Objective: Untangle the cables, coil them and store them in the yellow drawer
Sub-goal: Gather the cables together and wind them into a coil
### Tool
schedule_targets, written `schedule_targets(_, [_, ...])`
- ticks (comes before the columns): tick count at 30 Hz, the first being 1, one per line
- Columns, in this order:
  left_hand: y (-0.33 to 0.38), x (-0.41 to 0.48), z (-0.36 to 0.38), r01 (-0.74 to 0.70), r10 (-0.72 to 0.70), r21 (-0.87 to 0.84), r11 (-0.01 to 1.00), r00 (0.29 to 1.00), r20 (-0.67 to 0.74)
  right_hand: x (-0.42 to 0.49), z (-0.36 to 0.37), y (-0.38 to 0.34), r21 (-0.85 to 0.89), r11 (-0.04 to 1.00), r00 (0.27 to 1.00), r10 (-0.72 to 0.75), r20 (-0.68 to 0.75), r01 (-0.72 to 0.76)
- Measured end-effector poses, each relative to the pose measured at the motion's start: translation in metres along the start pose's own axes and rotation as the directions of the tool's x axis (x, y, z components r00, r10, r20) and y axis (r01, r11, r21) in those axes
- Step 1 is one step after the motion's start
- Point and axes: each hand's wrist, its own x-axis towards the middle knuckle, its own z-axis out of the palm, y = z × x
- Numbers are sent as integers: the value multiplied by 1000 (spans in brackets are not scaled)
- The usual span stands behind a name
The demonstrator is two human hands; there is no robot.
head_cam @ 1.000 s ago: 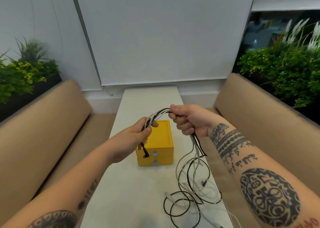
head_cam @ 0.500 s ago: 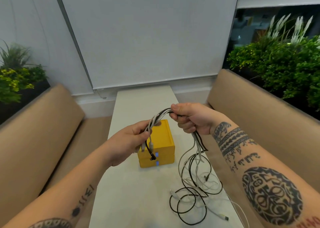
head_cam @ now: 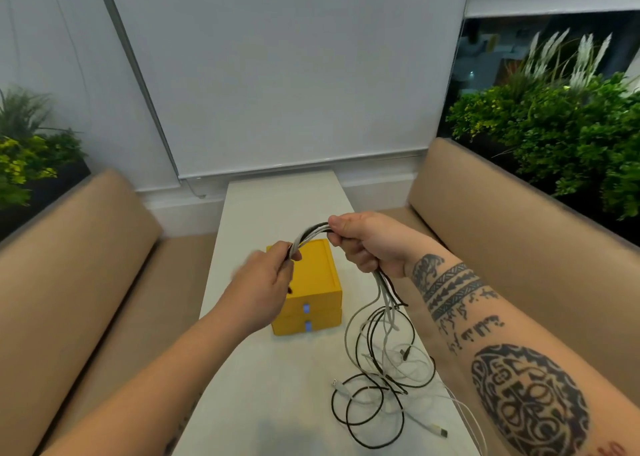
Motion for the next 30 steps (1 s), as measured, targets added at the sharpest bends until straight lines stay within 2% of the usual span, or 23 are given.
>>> schedule_targets(1, [-7,2,4,-76,98,204,976,990,-100,1,-1,2,31,998,999,45,-9,-45])
schedule_targets(3, [-14,2,9,-185,270,375,908,945,-186,2,-4,4,140,976,986,165,19,-166])
schedule_targets(6, [-24,1,11,-216,326,415,884,921,-215,1,-7,11,329,872,931,319,179,-362])
schedule_targets(8, [-30,2,12,-244,381,458,855,895,-234,0,-8,20,412,794,890,349,292,-446])
schedule_targets(10, [-30,4,15,-260,398,469,844,890,-223,0,-9,29,471,743,875,345,340,-476])
schedule_targets(12, [-26,4,21,-266,382,418,868,897,-222,1,-10,34,505,730,886,350,303,-461])
schedule_targets(15, [-12,-2,30,-194,240,212,958,946,-217,5,-6,35,531,773,934,333,127,-347])
schedule_targets(17, [2,-8,36,-128,117,-40,991,970,-213,9,-1,36,536,803,954,300,12,-259])
schedule_targets(18, [11,-9,37,-53,7,-245,968,983,-185,11,1,37,527,823,962,270,-35,-212])
schedule_targets(20, [26,-6,33,155,-217,-611,776,976,-27,14,3,38,461,881,978,174,-116,-103])
schedule_targets(22, [26,1,23,340,-286,-681,649,938,196,13,-1,36,300,954,986,43,-163,8])
schedule_targets(25, [15,3,9,489,-186,-648,584,858,479,8,-9,28,-62,990,977,-135,-168,126])
schedule_targets(28, [6,-3,4,506,-66,-662,553,818,571,0,-10,17,-360,913,964,-244,-104,192])
schedule_targets(30, [1,-7,2,517,70,-680,520,768,637,-4,-7,11,-498,834,955,-295,-42,236])
